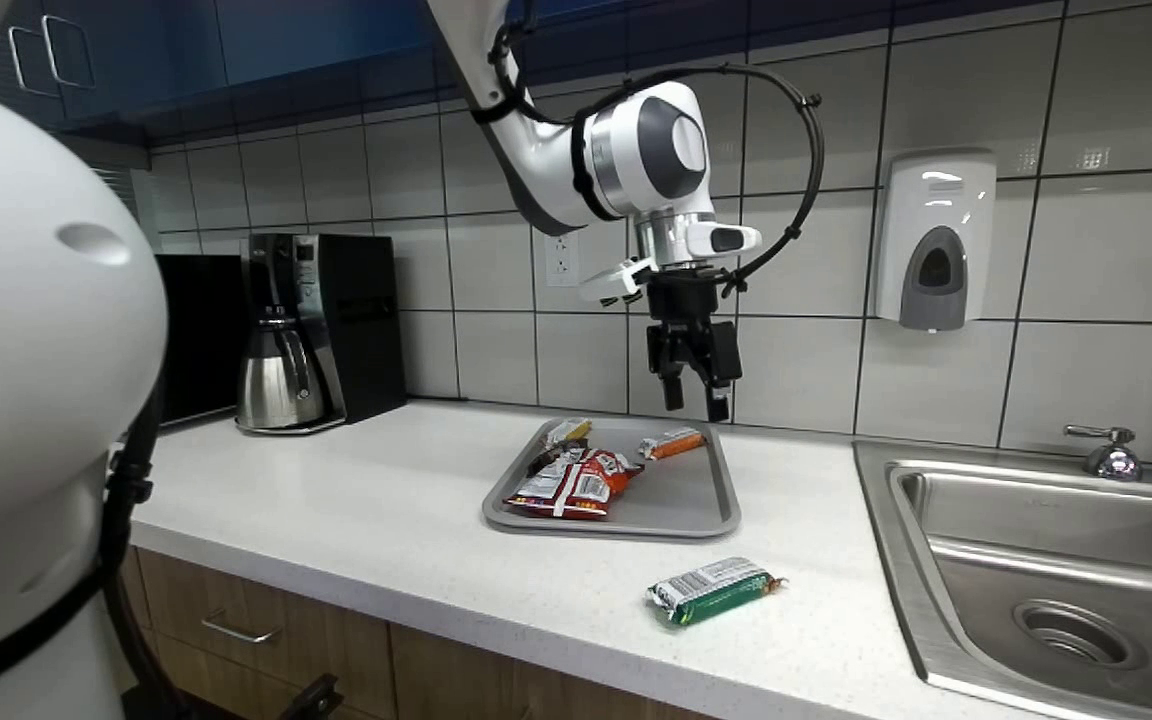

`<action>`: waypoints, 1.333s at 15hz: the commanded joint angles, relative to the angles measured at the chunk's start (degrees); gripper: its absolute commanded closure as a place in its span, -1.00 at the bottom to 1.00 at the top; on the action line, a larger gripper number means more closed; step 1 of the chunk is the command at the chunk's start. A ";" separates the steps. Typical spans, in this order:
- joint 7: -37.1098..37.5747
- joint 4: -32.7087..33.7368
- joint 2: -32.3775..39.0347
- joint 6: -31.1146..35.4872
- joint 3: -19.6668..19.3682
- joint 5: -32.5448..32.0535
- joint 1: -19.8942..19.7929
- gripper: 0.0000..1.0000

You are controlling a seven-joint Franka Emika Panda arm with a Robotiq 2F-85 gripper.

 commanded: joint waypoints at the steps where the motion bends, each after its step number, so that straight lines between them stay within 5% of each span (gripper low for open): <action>1: 0.14 0.05 -0.08 -0.10 1.50 -0.29 -1.50 -1.00; 20: -8.65 -12.24 -9.27 1.30 0.72 0.61 -6.91 -1.00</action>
